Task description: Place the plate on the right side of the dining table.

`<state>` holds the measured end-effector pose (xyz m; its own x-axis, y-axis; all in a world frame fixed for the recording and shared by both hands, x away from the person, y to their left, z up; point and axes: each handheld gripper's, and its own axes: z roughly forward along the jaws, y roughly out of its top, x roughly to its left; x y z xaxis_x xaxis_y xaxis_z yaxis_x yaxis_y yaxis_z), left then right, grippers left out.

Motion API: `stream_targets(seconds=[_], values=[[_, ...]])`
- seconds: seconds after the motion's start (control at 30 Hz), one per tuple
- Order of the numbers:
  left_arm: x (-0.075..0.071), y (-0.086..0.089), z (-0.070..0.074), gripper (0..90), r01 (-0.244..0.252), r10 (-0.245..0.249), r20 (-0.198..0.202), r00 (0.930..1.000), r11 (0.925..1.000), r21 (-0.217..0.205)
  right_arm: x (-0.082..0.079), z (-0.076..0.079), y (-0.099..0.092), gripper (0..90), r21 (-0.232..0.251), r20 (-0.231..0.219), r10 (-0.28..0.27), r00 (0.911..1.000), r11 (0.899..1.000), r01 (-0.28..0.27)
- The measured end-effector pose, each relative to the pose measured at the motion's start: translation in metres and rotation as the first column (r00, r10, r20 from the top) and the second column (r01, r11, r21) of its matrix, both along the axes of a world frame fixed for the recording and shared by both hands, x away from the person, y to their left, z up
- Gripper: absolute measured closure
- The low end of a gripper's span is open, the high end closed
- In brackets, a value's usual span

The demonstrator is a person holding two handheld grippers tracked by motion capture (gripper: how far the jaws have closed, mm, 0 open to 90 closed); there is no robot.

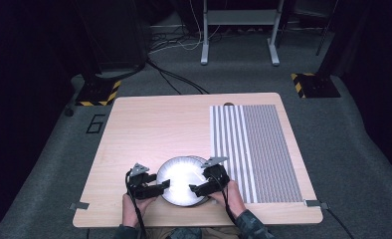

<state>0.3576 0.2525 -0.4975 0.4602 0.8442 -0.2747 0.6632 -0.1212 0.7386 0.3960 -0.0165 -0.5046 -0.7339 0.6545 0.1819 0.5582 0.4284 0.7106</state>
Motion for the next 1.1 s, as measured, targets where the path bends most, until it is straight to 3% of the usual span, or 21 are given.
stream_targets(seconds=[0.3,0.57,0.83,0.93,0.97,1.1], values=[[-0.001,-0.005,-0.001,48.6,0.044,-0.044,-0.002,0.9990,0.9984,-0.034,0.001,0.002,-0.006,22.1,0.011,-0.014,-0.031,0.9994,0.999,0.031],[-0.001,-0.004,-0.002,52.1,0.016,-0.017,-0.012,0.9998,0.9981,-0.059,0.003,0.002,-0.015,51.0,0.047,-0.048,-0.131,0.9902,0.990,0.134],[-0.001,-0.007,-0.004,53.0,-0.020,0.019,-0.009,0.9998,0.9969,-0.076,0.006,-0.001,-0.022,62.5,0.094,-0.073,-0.179,0.9812,0.978,0.185],[-0.001,-0.007,-0.005,54.0,-0.022,0.021,-0.014,0.9997,0.9963,-0.084,0.007,-0.001,-0.024,65.2,0.106,-0.093,-0.180,0.9791,0.976,0.190],[-0.001,-0.008,-0.005,54.1,-0.029,0.028,-0.015,0.9995,0.9959,-0.085,0.010,-0.002,-0.028,68.4,0.134,-0.130,-0.185,0.9740,0.970,0.202],[0.000,-0.008,-0.006,55.9,-0.039,0.037,-0.018,0.9991,0.9940,-0.102,0.014,-0.004,-0.032,71.6,0.168,-0.147,-0.181,0.9724,0.964,0.205]])
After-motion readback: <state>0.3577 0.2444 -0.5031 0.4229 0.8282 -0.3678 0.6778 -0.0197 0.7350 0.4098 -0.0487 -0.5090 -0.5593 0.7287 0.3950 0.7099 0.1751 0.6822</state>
